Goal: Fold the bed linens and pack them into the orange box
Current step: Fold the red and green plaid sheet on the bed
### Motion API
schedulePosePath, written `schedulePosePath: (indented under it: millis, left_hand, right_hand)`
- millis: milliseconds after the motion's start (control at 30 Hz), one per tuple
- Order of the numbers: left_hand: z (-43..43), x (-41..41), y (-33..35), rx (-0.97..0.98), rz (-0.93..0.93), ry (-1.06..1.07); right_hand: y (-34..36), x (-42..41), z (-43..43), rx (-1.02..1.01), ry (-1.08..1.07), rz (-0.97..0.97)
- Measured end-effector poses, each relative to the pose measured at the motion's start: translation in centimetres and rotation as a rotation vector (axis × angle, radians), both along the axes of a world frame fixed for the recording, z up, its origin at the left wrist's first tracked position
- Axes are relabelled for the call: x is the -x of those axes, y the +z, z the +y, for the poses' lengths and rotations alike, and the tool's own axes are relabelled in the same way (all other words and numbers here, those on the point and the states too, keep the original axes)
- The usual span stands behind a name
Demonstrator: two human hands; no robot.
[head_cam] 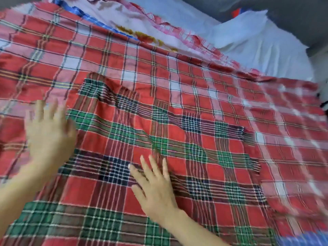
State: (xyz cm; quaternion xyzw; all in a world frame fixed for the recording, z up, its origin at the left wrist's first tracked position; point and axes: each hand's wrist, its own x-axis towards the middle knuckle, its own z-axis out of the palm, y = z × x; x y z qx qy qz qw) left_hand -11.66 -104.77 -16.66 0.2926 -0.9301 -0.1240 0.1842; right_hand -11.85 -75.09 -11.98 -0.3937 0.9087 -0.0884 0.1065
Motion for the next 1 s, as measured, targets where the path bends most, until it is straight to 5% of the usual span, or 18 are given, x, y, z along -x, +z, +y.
schedulePosePath:
  millis: [100, 167, 267, 400, 633, 1000]
  left_hand:
    - [14.4, -2.1, 3.6, 0.053, -0.071, -0.482]
    - [20.1, -2.2, 2.8, 0.034, -0.172, -0.546]
    - [22.9, -0.2, 0.7, -0.115, -0.306, -0.364]
    - [23.6, 2.0, -0.6, -0.103, -0.36, -0.329]
    - [25.3, 7.6, -1.3, -0.027, -0.349, -0.236]
    - [24.3, 10.5, -0.8, -0.036, -0.258, -0.215]
  right_hand:
    - [-2.1, -0.2, 8.1, -0.314, 0.138, 0.049]
    - [-2.2, 2.3, 14.3, -0.396, -0.158, 0.079]
    - [-0.7, 6.4, 21.1, -0.401, -0.667, 0.138]
    - [2.2, 10.7, 22.7, -0.1, -0.93, 0.179]
    - [0.7, 21.6, 25.4, 0.158, -1.179, -0.058]
    - [-0.8, 30.6, 24.8, 0.707, -1.212, -0.377]
